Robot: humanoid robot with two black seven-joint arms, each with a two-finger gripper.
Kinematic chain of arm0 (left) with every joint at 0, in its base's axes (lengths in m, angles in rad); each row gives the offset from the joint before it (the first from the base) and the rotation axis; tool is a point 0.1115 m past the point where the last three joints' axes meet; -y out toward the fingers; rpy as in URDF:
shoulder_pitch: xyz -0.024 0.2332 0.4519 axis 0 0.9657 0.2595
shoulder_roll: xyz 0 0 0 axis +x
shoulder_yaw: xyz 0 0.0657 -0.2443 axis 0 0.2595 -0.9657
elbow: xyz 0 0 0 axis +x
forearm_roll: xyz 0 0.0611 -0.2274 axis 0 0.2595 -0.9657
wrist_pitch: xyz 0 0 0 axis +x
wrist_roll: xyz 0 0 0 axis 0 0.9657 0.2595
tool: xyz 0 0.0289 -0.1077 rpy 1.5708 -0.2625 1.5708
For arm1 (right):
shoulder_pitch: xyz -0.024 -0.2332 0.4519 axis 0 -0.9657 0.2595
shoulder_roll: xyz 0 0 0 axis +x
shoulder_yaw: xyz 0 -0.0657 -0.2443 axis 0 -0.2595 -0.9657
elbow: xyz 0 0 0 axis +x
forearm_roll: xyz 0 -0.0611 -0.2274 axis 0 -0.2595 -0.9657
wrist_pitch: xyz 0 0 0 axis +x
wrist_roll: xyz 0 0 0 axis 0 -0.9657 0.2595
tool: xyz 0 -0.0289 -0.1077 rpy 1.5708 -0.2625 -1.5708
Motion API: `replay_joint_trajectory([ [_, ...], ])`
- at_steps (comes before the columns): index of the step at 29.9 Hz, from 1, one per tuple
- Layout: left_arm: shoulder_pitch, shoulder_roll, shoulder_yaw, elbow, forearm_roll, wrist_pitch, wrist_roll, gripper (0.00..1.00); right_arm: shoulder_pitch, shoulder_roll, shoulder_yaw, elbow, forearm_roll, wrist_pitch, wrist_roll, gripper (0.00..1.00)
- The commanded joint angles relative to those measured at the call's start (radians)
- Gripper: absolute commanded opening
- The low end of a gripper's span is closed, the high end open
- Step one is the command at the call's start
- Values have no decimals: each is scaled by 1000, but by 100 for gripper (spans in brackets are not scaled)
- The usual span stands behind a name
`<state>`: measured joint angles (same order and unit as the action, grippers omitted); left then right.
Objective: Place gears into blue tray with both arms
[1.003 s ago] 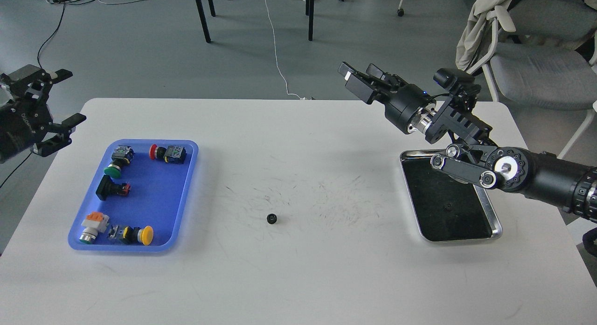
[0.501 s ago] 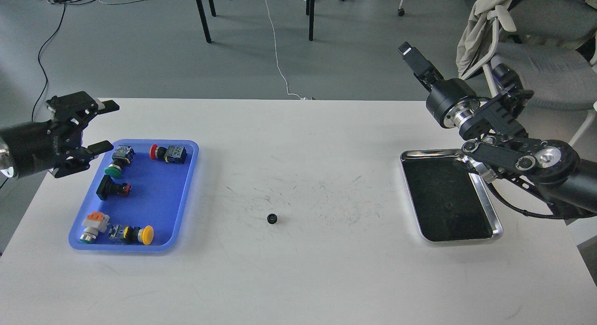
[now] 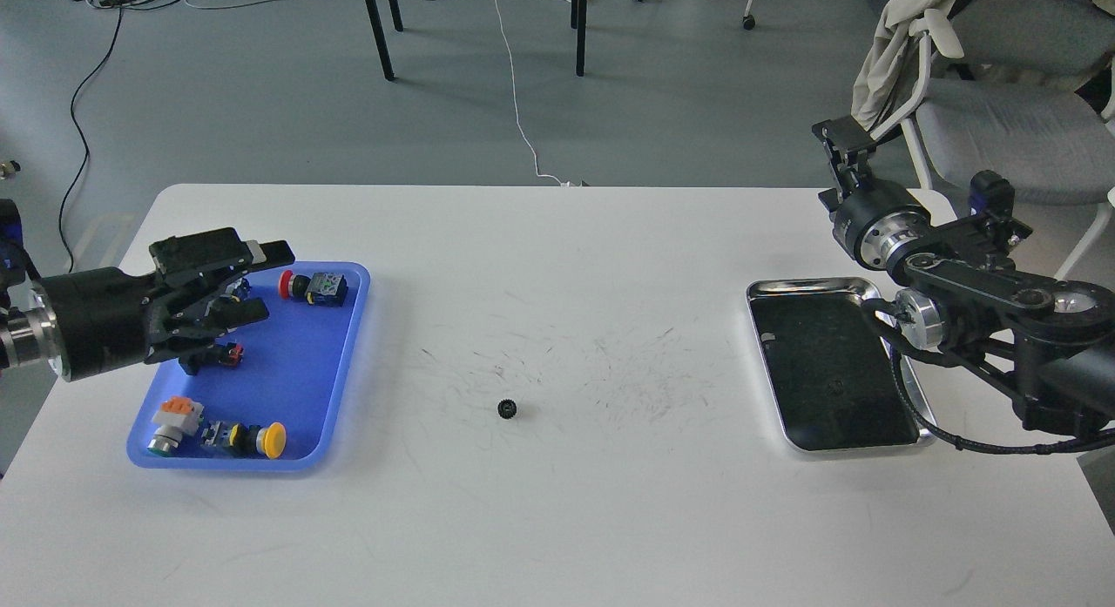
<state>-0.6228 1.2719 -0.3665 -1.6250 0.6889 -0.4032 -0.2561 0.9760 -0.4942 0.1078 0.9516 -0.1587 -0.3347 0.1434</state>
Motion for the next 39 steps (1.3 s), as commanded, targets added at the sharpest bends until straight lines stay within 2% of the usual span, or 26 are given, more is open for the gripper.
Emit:
replay_joint_trajectory([
  [1,3,0,17,-33,50,78,-5,98,-14,0,30,1,28,11,-96,97],
  [5,6,-6,29,-55,69,162,11,98,-16,6,35,4,30,13,-96,97],
  [10,9,0,96,-101,83,168,-11,98,-23,9,52,1,34,19,-97,98],
  [15,6,-9,96,-113,147,176,-35,98,-26,14,56,1,36,19,-93,98],
  [18,8,-46,100,-113,297,191,-41,98,-26,14,92,3,36,25,-91,98],
  [20,17,-68,103,-116,386,236,-42,98,-28,14,116,4,36,29,-87,98],
  [23,43,-129,118,-116,472,291,-42,98,-30,13,156,1,41,28,-59,98],
  [28,57,-183,132,-105,613,310,-40,98,-28,6,197,1,57,29,-24,98],
  [33,57,-229,132,-61,655,352,-37,96,-20,0,219,3,59,29,-24,97],
  [39,77,-299,155,-29,871,357,-38,96,-19,-1,237,3,59,28,-24,97],
])
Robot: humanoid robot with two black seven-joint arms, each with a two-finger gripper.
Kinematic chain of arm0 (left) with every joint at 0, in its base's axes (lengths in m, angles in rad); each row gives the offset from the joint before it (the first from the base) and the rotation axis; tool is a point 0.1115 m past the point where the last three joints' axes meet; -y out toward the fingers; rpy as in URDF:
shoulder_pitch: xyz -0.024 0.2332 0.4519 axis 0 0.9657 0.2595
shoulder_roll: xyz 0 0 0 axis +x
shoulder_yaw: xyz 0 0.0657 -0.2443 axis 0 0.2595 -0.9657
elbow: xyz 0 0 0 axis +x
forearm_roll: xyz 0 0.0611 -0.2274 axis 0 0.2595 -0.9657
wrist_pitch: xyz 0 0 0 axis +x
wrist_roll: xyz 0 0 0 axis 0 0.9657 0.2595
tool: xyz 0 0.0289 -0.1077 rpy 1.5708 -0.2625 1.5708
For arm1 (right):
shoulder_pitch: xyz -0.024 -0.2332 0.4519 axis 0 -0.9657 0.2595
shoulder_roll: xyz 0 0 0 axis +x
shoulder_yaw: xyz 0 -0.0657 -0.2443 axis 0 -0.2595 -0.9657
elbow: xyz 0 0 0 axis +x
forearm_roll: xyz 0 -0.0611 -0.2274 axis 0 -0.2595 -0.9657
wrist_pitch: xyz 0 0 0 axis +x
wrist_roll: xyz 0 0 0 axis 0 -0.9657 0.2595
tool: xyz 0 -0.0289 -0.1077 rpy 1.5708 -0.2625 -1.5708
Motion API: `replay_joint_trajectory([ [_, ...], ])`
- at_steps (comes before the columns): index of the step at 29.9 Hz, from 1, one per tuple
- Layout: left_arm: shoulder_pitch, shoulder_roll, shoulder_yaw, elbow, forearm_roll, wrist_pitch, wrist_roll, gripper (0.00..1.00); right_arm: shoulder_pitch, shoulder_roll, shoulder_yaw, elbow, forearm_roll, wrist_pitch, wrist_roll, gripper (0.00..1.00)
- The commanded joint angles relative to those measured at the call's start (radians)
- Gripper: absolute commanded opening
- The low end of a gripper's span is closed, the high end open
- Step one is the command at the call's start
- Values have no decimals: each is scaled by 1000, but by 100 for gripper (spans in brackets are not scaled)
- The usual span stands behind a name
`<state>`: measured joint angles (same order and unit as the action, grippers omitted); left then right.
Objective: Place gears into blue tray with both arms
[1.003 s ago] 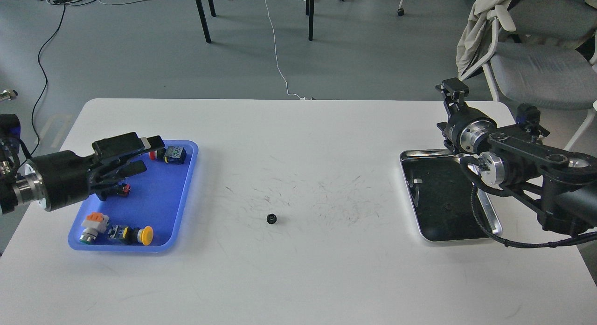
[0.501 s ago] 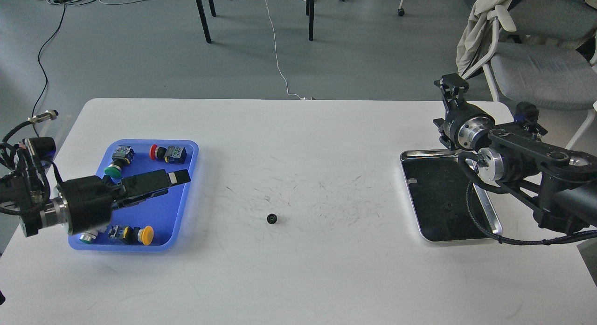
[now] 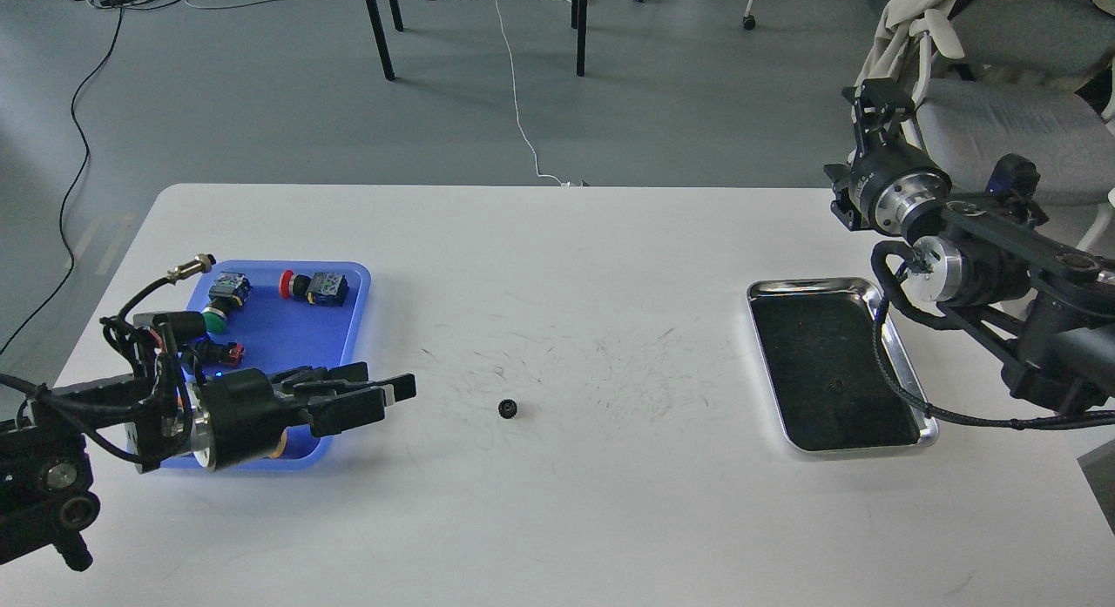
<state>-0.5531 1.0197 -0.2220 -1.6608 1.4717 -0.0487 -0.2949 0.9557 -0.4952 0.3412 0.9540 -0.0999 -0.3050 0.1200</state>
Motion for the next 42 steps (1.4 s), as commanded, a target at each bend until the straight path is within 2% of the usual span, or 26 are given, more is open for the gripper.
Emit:
replay_joint_trajectory([
  [1,9,-61,10,16,102,3,0,96,3,0,4,0,3,-2,0,97],
  [12,-2,-63,10,50,320,21,-20,93,9,-2,-4,-6,20,3,0,98],
  [17,-65,-55,10,52,381,81,-101,94,23,-2,-4,-9,22,4,0,98],
  [26,-142,-30,9,43,466,73,-105,93,15,1,-11,-11,20,1,1,98],
  [31,-174,-122,21,55,625,30,-105,94,17,1,-13,-11,20,1,3,98],
  [35,-206,-144,19,58,637,16,-107,94,18,1,-14,-11,19,3,3,98],
  [42,-226,-256,26,90,651,-39,-107,94,18,1,-14,-11,19,3,3,99],
])
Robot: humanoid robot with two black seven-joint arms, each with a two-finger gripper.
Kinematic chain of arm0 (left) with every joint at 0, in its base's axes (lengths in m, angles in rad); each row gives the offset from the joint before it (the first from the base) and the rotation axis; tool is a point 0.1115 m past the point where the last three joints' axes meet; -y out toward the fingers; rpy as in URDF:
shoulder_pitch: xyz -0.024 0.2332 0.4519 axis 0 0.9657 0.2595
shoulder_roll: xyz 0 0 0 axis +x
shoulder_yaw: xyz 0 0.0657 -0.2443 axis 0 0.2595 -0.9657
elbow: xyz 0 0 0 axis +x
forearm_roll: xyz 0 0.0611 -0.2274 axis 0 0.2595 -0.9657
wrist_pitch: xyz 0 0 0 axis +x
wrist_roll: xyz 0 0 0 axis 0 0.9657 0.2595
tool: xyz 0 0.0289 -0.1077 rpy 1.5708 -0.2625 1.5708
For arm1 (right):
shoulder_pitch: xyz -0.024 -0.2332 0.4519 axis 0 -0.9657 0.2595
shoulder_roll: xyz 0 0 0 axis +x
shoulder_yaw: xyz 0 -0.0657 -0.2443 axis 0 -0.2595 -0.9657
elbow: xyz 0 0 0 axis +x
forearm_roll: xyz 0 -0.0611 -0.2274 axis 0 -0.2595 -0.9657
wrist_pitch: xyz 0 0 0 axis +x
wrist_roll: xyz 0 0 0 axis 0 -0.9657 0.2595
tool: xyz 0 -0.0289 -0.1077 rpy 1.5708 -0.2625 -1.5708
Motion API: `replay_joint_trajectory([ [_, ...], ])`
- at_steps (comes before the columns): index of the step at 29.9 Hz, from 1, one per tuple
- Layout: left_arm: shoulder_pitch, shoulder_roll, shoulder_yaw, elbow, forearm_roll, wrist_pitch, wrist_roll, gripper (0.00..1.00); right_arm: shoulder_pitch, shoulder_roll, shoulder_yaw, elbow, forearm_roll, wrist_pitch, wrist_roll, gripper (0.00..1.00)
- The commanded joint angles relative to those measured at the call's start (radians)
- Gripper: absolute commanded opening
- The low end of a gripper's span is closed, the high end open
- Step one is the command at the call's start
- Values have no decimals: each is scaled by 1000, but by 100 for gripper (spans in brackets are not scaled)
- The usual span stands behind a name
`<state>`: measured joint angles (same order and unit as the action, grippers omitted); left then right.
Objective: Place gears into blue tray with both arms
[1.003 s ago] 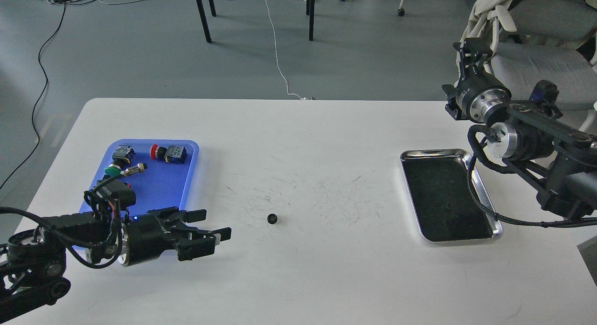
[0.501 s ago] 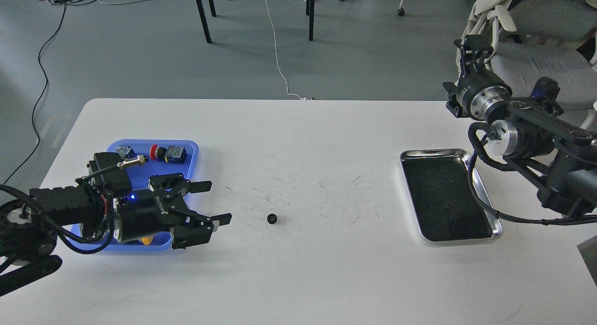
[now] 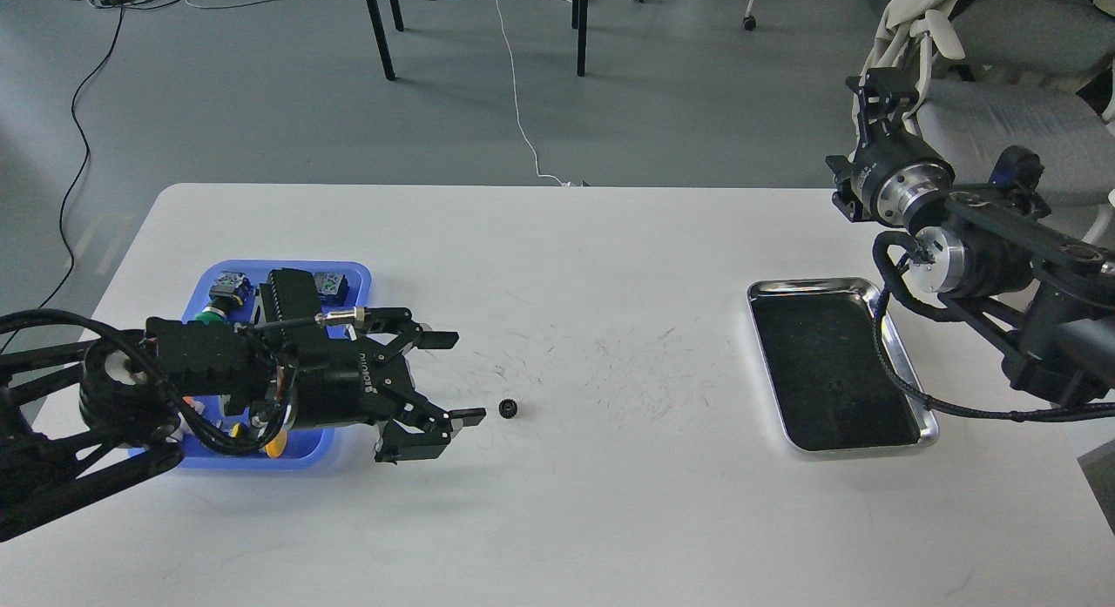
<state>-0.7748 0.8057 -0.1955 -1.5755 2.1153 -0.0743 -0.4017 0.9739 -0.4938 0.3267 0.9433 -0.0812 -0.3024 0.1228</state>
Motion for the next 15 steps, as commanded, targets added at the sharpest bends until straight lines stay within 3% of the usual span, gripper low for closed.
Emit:
replay_joint_trajectory([
  [1,-4,-49,1,11,9,-15,0,94,0,-2,0,0,0,0,0,99],
  [15,9,-258,4,233,32,-13,-12,93,0,-17,3,2,0,0,0,98],
])
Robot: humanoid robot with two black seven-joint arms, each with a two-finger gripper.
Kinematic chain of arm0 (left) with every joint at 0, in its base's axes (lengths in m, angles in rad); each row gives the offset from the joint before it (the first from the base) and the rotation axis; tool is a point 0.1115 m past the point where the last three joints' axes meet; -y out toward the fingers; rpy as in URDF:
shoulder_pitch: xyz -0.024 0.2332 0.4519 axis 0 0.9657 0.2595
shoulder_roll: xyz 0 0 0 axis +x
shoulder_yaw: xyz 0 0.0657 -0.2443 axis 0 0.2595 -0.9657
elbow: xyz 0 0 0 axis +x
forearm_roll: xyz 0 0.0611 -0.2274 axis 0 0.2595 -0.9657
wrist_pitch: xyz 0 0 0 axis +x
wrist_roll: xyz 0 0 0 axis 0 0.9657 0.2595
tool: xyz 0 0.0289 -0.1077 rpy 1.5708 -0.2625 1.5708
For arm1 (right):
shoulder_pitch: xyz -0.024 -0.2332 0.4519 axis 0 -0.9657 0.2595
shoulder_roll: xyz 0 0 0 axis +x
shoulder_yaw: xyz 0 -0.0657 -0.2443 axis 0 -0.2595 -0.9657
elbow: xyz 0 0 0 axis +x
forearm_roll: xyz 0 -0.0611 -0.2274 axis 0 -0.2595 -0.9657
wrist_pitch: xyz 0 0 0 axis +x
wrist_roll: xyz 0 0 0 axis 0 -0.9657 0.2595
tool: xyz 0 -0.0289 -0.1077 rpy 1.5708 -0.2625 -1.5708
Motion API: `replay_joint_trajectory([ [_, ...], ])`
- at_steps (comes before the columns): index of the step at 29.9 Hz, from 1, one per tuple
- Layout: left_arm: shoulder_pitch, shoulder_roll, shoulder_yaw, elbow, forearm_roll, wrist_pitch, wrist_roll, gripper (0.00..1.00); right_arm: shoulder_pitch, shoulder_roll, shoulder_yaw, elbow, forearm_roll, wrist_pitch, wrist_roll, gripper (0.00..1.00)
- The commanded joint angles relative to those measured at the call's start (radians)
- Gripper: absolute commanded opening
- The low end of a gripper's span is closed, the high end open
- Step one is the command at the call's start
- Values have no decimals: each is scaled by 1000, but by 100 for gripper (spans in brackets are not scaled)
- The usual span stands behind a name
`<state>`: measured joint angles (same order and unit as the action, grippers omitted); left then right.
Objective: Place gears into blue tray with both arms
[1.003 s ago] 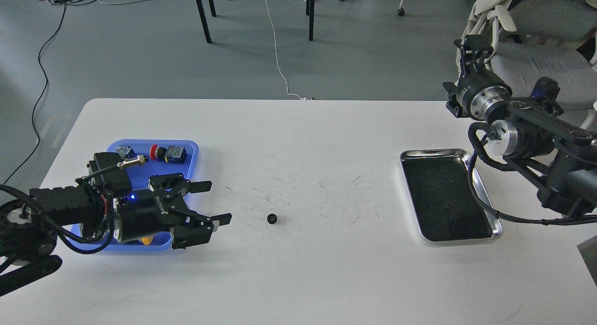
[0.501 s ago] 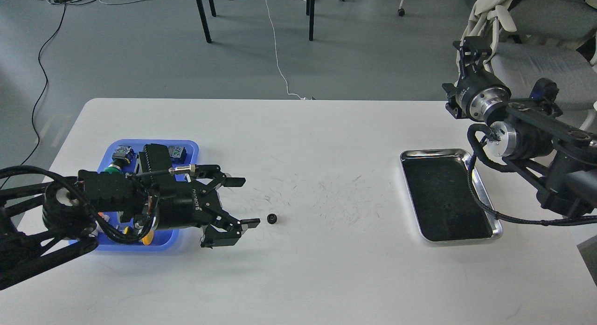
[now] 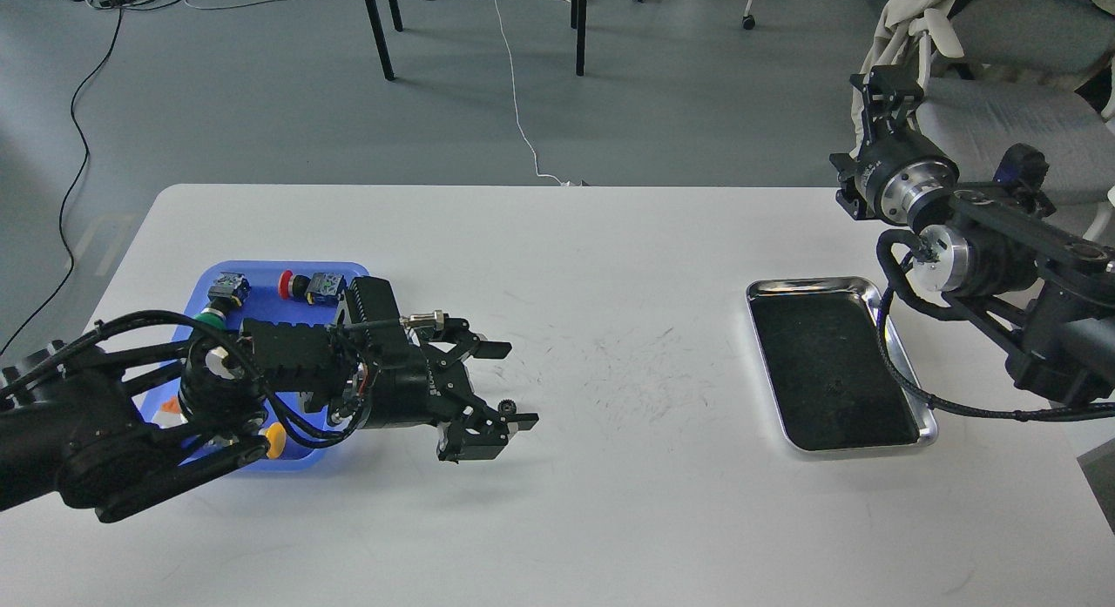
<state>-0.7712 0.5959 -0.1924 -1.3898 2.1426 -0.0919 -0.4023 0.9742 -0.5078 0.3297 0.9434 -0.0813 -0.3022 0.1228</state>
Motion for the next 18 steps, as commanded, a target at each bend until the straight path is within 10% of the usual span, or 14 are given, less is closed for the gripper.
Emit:
replay_joint_trajectory([
  [1,7,-71,1,70,13,4,-24,92,0,-4,0,0,0,0,0,99],
  [4,18,-108,1,97,39,9,-86,85,-2,-5,0,0,0,0,0,98],
  [18,20,-165,-9,193,39,43,-86,80,0,-5,-3,-2,0,2,6,99],
])
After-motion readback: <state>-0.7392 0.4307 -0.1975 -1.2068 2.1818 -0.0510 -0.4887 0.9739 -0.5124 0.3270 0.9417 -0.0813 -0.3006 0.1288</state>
